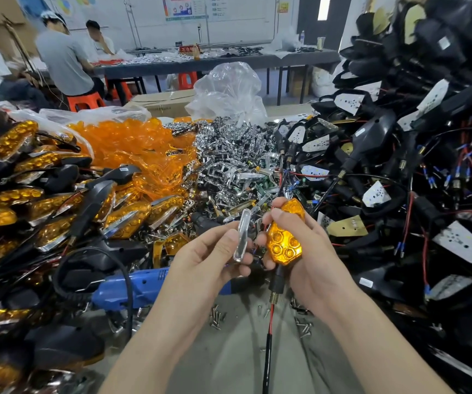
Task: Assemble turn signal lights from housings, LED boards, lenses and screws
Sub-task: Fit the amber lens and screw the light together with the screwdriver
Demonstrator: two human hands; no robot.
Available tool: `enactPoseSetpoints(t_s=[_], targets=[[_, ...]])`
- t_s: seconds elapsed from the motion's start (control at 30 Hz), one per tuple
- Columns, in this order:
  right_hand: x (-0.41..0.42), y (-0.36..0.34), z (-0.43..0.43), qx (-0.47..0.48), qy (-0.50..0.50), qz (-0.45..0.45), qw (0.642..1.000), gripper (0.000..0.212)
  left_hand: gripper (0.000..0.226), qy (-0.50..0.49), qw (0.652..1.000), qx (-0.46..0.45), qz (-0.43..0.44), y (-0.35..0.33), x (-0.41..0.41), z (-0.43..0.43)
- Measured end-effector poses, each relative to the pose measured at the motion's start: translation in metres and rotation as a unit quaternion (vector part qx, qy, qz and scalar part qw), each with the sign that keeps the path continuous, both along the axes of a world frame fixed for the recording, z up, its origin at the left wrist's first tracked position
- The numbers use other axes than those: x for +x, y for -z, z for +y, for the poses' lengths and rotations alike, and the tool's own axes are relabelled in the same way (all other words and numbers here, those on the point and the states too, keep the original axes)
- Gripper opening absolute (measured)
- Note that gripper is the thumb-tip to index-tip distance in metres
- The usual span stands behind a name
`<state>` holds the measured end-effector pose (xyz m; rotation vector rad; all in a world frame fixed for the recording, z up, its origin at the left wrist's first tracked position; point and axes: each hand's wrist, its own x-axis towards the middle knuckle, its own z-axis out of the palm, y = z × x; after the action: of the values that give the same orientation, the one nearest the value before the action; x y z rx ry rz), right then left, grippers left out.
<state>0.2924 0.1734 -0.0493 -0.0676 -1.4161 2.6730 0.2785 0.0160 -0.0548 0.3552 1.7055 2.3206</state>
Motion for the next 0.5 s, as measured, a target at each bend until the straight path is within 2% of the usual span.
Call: enactPoseSetpoints(t_s=[0.1,0.23,0.33,0.37,0.43,0.5], targets=[[0.0,0.0,0.001,-0.014,0.0,-0.003,1.0,0.013,0.024,-0.046,0.989,-0.123,0.075,-0.005,0.0,-0.003],[0.001,-0.002,0.001,-0.022,0.0,-0.005,1.0,0.025,0.018,-0.089,0.971,-0.206,0.087,-0.036,-0.037,0.006],[0.003,-0.003,0.002,-0.021,-0.008,-0.007,1.0,0.023,0.046,-0.116,0.978,-0.163,0.065,-0.076,-0.099,0.013],[0.003,-0.003,0.003,-0.02,-0.009,-0.01,1.0,0.024,0.053,-0.133,0.973,-0.175,0.064,-0.086,-0.116,0.014],[0.003,-0.003,0.003,-0.022,-0.007,-0.015,1.0,0.026,0.056,-0.152,0.951,-0.257,0.083,-0.089,-0.14,0.014],[0.002,-0.004,0.004,-0.025,-0.006,-0.017,1.0,0.027,0.048,-0.139,0.901,-0.387,0.138,-0.076,-0.15,0.017]])
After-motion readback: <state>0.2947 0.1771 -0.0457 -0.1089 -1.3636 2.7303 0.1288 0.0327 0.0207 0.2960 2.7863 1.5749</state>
